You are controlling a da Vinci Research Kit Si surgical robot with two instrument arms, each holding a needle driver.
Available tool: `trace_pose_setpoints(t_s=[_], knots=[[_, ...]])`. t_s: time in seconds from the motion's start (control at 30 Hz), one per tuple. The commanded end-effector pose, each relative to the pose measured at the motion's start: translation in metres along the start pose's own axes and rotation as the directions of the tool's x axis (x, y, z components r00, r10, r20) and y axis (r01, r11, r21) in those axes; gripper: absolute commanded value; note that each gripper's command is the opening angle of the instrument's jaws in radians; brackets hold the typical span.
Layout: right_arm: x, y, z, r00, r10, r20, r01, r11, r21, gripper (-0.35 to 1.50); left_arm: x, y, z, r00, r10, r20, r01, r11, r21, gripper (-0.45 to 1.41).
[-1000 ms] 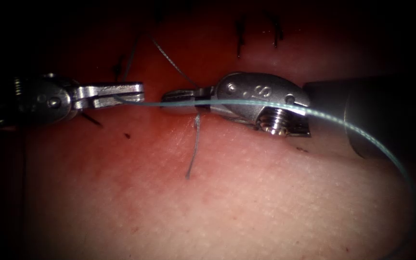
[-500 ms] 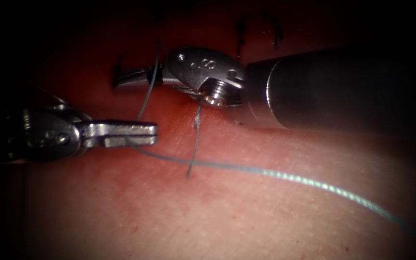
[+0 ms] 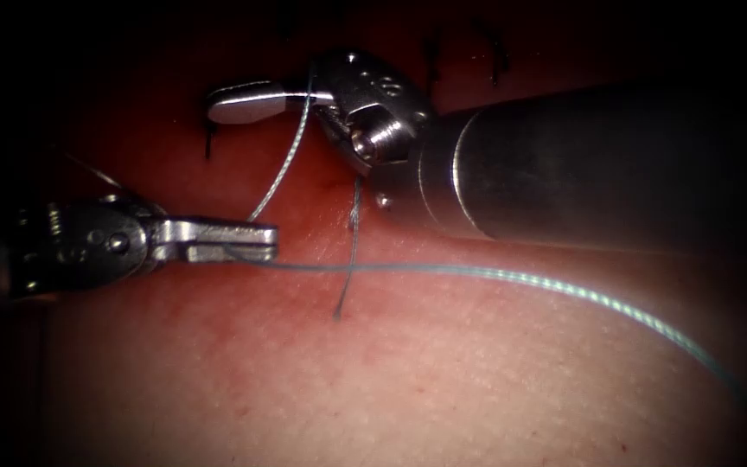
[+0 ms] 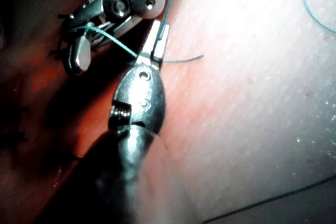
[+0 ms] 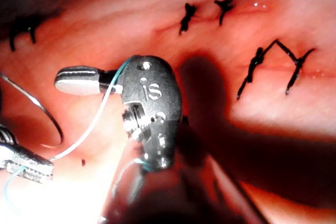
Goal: Wound Closure
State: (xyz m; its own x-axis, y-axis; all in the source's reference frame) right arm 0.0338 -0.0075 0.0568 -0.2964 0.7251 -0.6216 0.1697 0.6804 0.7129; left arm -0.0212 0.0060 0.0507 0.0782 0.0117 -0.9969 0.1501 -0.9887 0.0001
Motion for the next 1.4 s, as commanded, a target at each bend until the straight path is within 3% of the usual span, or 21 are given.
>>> trace_pose_setpoints(t_s=[0.03,0.23,0.47,0.77,1.1,1.17,1.27,1.4], knots=[[0.0003,0.0001,0.0006,1.000,0.010,-0.005,-0.010,1.000,-0.004,-0.35,-0.0008,-0.0005,0.0004,1.000,-0.003,0.001,0.003,1.000,0.000,-0.45],[0.0012,-0.0018,-0.0006,0.998,0.063,0.006,-0.063,0.998,-0.006,-0.35,-0.0023,-0.0013,-0.0006,1.000,0.000,0.006,0.000,1.000,-0.003,-0.45],[0.0013,-0.0033,-0.0021,0.991,0.032,0.132,-0.046,0.994,0.099,-0.35,-0.0029,-0.0024,-0.0013,1.000,-0.007,-0.006,0.007,1.000,0.012,-0.45],[0.0012,-0.0050,-0.0027,0.972,-0.032,0.233,-0.017,0.978,0.209,-0.35,-0.0042,-0.0041,-0.0011,1.000,-0.015,-0.005,0.015,0.999,0.036,-0.45],[0.0006,-0.0061,-0.0014,0.892,-0.194,0.409,-0.016,0.889,0.458,-0.35,-0.0055,-0.0057,0.0005,1.000,-0.025,0.005,0.024,0.998,0.057,-0.45],[0.0005,-0.0065,-0.0011,0.874,-0.219,0.434,-0.028,0.869,0.494,-0.16,-0.0058,-0.0059,0.0008,1.000,-0.023,0.007,0.023,0.998,0.061,-0.45],[0.0005,-0.0069,-0.0006,0.860,-0.253,0.444,-0.027,0.846,0.533,0.25,-0.0061,-0.0062,0.0011,1.000,-0.023,0.009,0.022,0.998,0.065,-0.45],[0.0003,-0.0073,-0.0003,0.832,-0.293,0.471,-0.044,0.811,0.583,0.57,-0.0060,-0.0062,0.0013,1.000,-0.023,0.010,0.022,0.998,0.066,-0.45]])
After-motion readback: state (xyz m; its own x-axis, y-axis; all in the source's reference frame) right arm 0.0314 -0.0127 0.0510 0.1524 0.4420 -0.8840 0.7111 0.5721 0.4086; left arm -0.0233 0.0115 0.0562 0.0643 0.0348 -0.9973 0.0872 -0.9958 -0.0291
